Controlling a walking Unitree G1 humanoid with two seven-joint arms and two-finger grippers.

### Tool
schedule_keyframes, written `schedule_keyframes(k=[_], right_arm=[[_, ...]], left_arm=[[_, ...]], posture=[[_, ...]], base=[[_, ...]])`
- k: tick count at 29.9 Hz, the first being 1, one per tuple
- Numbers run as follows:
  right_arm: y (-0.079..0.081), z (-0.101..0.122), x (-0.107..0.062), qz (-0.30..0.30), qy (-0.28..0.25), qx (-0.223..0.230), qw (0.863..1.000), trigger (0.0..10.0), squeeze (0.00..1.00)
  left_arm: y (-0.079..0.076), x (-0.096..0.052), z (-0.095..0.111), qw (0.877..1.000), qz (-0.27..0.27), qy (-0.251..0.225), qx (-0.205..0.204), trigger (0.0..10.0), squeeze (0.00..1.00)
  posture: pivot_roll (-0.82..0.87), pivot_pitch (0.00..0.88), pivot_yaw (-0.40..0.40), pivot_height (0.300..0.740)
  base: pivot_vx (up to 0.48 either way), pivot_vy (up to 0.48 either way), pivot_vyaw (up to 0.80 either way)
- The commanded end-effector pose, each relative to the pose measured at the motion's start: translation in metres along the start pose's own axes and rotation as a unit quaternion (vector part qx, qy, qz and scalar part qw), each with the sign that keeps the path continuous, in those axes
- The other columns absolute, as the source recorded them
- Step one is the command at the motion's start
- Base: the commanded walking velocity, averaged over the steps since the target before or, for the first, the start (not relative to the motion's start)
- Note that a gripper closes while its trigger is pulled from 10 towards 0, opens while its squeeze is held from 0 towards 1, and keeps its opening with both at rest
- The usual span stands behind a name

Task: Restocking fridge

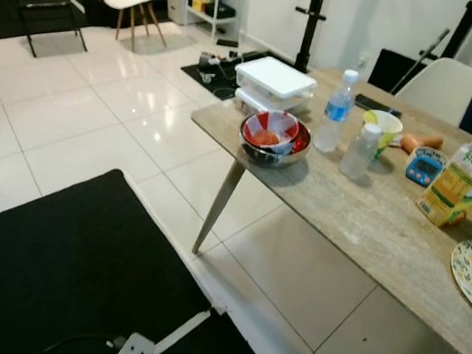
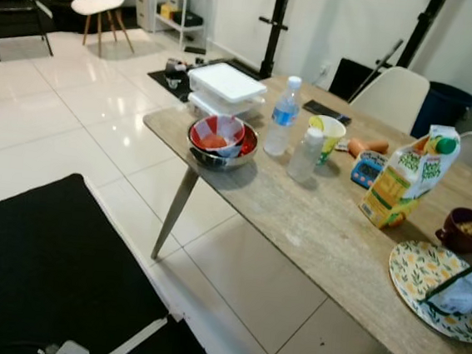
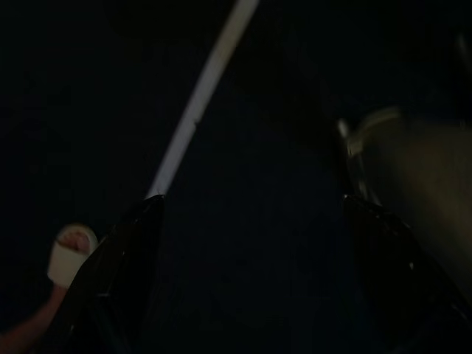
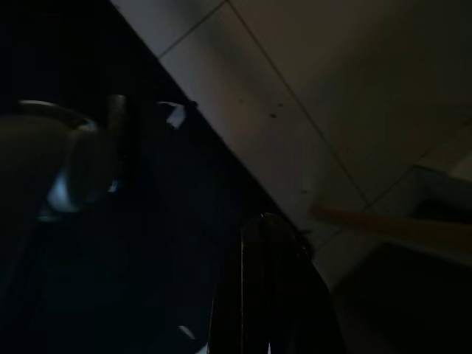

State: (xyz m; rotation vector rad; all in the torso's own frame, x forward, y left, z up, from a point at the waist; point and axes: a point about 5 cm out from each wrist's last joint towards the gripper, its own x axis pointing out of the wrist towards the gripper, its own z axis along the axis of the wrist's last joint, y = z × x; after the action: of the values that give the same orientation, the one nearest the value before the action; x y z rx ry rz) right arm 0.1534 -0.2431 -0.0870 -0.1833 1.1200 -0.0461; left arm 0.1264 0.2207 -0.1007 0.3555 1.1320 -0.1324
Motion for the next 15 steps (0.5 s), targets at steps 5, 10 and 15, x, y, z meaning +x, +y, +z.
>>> schedule_keyframes(k=[5, 10, 15], right_arm=[[0.003, -0.007, 0.0, 0.003, 0.004, 0.0, 1.0, 10.0, 0.0], [0.009, -0.021, -0.002, 0.008, 0.022, -0.022, 0.999, 10.0, 0.0], [0.023, -0.018, 0.0, 0.025, 0.018, -0.044, 0.999, 10.0, 0.0]], left_arm=[[-0.011, -0.001, -0.01, 1.0, -0.019, 0.014, 0.005, 10.0, 0.0], [-0.013, -0.001, -0.009, 1.0, -0.018, 0.01, 0.0, 10.0, 0.0], [-0.011, 0.0, -0.004, 1.0, -0.017, 0.004, 0.005, 10.0, 0.0]], posture=[[-0.05, 0.103, -0.037, 0.74], [-0.04, 0.106, -0.038, 0.74], [-0.04, 0.091, -0.034, 0.74]], base=[[0.0, 0.0, 0.0], [0.0, 0.0, 0.0], [0.0, 0.0, 0.0]])
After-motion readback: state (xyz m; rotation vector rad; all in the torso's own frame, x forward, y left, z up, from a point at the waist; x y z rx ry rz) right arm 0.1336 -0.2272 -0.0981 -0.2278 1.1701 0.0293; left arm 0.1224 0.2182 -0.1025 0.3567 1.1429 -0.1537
